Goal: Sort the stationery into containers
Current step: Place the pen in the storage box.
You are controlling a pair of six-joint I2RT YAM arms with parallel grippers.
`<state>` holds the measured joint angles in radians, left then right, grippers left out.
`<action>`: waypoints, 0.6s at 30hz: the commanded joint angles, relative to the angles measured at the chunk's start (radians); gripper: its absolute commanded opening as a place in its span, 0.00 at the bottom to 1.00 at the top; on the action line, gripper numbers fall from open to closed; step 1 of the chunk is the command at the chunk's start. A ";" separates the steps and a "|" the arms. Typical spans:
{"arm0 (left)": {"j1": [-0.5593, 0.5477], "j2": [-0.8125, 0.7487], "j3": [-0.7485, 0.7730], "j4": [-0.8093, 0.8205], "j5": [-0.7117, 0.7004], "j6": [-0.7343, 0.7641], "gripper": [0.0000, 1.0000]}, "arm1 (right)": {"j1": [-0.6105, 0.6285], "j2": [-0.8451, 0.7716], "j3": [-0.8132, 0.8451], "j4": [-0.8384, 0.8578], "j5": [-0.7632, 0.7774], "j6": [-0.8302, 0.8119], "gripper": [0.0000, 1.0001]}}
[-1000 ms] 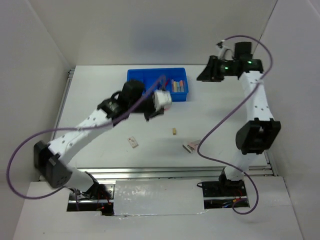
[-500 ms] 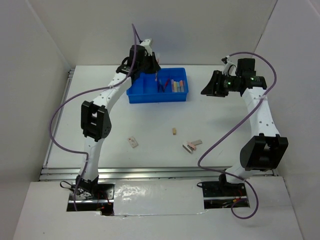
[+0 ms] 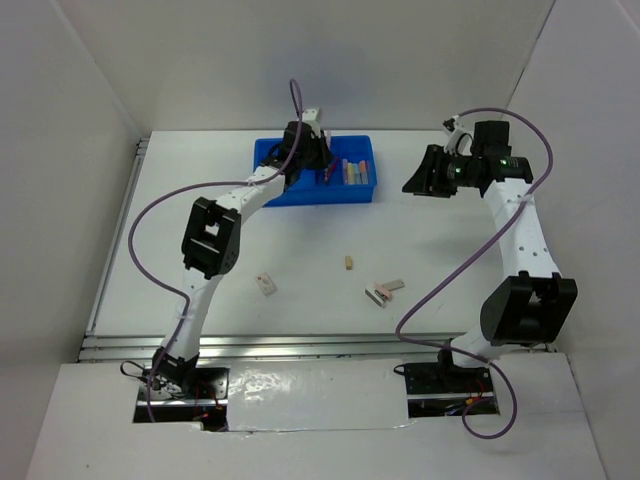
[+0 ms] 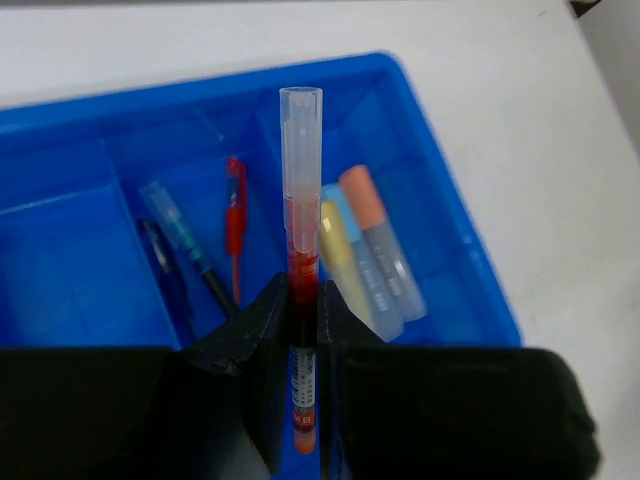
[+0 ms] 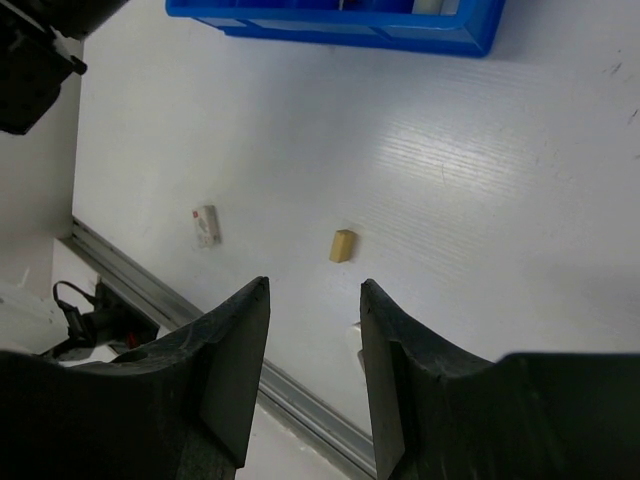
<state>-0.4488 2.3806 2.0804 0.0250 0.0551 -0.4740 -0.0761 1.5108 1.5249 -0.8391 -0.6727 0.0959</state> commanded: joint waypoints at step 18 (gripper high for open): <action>0.005 0.085 0.085 0.009 -0.082 0.031 0.48 | 0.032 -0.087 -0.049 0.058 0.033 0.010 0.49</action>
<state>-0.4438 2.4763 2.1063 0.0219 0.0151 -0.4618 -0.0547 1.4609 1.4639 -0.8234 -0.6495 0.1036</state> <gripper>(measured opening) 0.456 0.489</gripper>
